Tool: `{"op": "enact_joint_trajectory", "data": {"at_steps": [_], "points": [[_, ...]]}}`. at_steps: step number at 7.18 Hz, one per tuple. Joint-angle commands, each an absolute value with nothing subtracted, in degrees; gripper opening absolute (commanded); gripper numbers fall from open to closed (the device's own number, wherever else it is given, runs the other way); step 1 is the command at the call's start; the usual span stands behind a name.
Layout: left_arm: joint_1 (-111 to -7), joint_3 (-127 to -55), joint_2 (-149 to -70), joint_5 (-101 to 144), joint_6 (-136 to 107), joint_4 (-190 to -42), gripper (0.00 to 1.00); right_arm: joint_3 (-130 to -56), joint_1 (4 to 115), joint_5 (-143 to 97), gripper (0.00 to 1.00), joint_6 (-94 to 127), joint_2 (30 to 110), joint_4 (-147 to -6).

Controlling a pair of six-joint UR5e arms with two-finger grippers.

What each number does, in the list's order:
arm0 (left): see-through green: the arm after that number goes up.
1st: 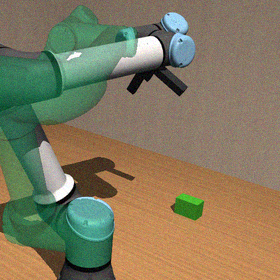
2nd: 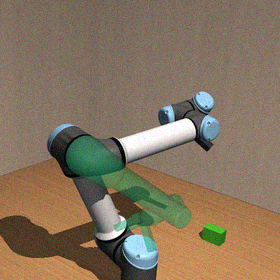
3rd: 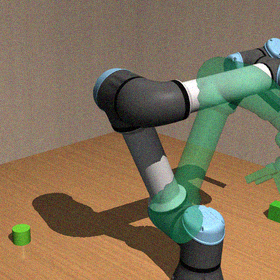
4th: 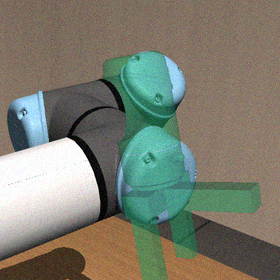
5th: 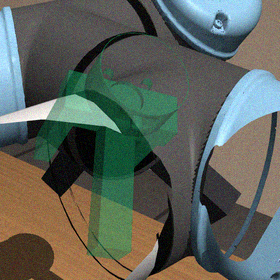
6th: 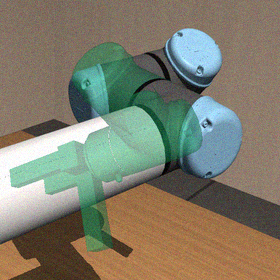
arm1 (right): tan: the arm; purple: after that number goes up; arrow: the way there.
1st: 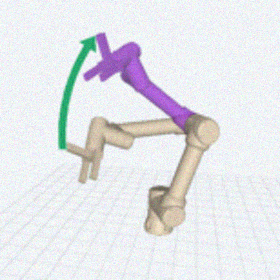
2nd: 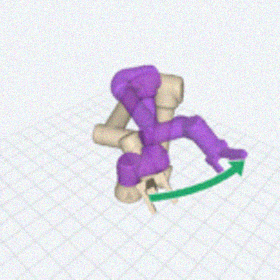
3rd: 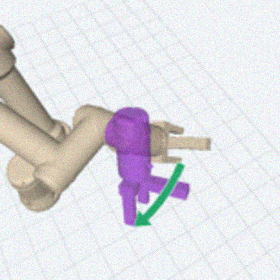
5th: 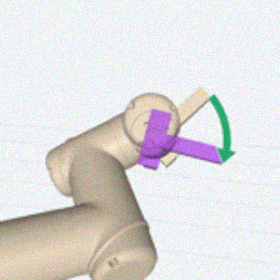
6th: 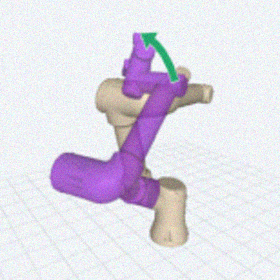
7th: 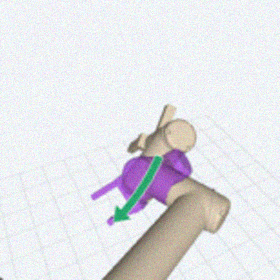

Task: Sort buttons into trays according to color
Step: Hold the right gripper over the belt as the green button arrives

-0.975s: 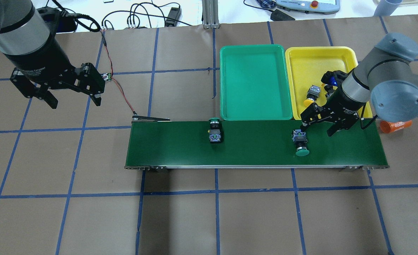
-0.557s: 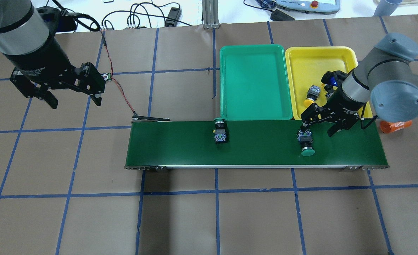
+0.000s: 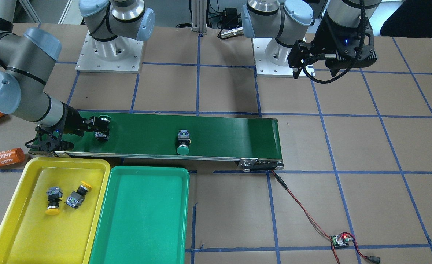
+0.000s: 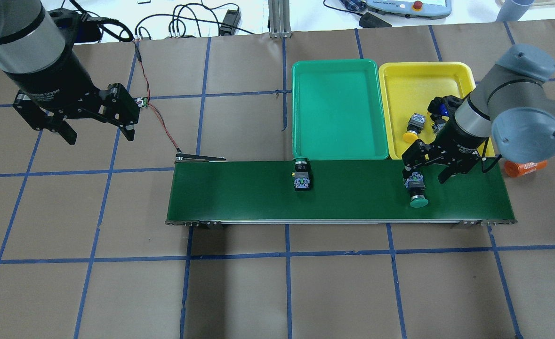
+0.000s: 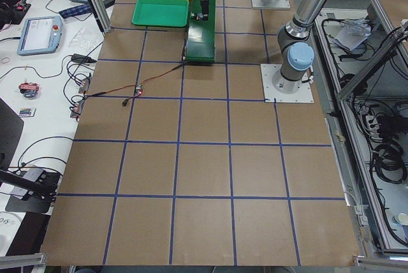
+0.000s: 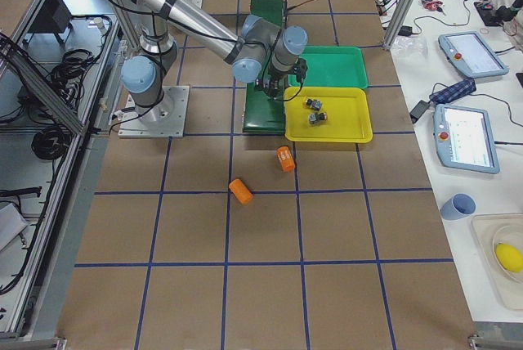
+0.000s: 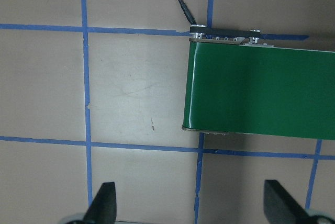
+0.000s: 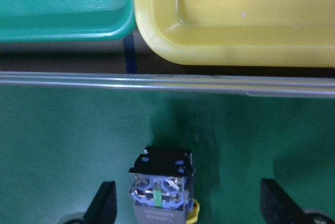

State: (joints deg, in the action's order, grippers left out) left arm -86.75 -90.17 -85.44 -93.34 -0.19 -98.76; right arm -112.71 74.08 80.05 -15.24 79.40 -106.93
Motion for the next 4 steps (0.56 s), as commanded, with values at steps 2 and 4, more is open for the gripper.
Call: {"op": "enact_joint_trajectory", "data": {"at_steps": [2,4], "points": [[-86.7,-90.2,-85.3,-93.4,-0.2,-98.9,1.0,-113.2,74.1,81.3,0.82,-15.4,79.5,-107.0],[-86.7,-90.3,-85.2,-93.4,-0.2,-99.0,1.0,-113.2,74.1,81.6,0.03,-15.7,79.5,-107.0]]}}
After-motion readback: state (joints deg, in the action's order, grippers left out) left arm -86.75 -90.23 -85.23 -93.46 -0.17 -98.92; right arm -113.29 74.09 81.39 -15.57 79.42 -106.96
